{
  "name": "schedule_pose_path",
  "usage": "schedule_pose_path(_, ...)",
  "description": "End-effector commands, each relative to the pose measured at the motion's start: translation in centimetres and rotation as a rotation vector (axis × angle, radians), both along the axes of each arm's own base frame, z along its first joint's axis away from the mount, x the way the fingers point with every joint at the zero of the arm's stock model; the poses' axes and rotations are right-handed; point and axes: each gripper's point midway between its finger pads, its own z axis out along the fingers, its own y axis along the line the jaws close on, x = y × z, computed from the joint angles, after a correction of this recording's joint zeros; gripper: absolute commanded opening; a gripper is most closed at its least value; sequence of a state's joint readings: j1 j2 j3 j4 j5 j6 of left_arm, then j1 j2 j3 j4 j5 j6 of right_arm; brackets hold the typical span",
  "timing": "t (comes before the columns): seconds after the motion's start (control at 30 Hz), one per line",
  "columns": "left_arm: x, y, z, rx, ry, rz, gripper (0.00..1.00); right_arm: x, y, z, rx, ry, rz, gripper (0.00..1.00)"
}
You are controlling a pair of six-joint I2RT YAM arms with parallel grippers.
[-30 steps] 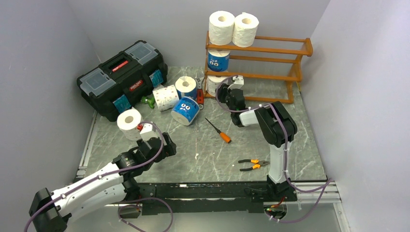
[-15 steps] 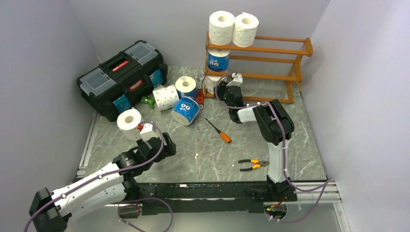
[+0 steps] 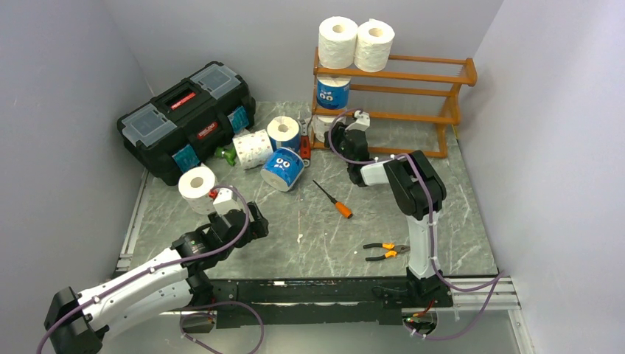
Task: Place and organize the paper towels onto the shelf
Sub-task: Place the paper towel on the shelf.
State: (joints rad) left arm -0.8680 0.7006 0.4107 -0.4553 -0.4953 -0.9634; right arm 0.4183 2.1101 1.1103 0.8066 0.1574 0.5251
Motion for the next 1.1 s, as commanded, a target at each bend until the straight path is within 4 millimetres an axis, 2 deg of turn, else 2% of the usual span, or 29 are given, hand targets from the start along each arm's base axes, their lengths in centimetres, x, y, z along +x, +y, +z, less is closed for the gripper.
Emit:
schedule_pose_path(0.0, 0.6, -0.06, 1.6, -0.029, -0.038, 0.024, 0.99, 1.26, -0.3, 0.77, 0.032, -0.019, -0.045, 0.53)
schedule_pose_path(0.53, 0.64, -0.05, 1.48, -0.021, -0.037, 0.023, 0.99, 2.14, 0.27, 0.85, 0.054, -0.015, -0.044, 0.56)
schedule_pose_path(1.07, 0.62, -0.13, 1.49, -0.024, -0.037, 0.019, 0.99, 1.81, 0.4, 1.32, 0.052, -0.015, -0.028, 0.61)
